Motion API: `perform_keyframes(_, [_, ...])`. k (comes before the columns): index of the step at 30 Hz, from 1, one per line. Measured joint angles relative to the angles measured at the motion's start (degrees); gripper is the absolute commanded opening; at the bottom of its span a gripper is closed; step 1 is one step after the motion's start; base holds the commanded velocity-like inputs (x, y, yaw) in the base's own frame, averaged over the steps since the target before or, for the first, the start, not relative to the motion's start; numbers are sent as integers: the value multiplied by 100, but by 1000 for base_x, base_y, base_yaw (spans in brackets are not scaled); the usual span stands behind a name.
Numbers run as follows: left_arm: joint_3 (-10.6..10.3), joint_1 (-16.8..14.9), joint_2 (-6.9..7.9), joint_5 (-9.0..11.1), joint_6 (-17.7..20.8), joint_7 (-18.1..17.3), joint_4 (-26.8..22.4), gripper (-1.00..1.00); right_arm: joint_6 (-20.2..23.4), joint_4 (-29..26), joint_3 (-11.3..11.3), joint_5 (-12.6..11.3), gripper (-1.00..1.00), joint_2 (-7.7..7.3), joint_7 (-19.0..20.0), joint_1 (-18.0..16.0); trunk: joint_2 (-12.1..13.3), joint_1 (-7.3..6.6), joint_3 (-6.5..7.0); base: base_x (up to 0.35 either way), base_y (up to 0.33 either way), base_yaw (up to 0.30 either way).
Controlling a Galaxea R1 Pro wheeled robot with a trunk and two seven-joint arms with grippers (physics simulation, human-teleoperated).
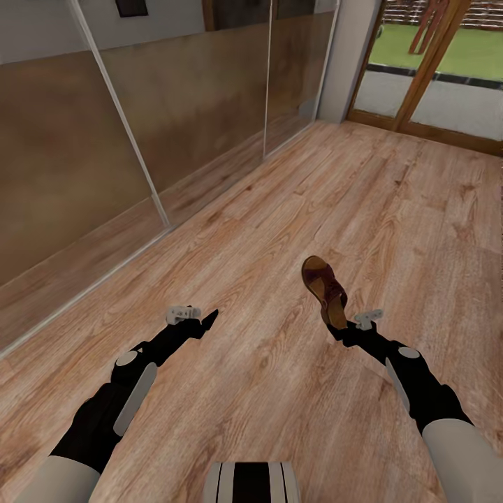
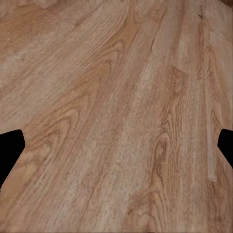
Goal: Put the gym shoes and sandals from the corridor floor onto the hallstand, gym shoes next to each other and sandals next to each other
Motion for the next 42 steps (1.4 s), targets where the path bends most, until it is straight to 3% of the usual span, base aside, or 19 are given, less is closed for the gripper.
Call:
perform_keyframes(1, [0,-1,-1,3,210,-3,11,100,2,-23,10,-13,-100,198,-4,1,1,-3,31,0,0,0])
perform_keyframes(7, [-3,0,0,-2,418,-5,1,100,1,-22,3,1,-100,283,-8,0,9,-18,220,0,0,0])
perform_keyframes(42, [1,1,-1,-1,430,-5,0,100,0,-22,-15,-25,-100,292,-3,0,56,-108,1327,0,0,0])
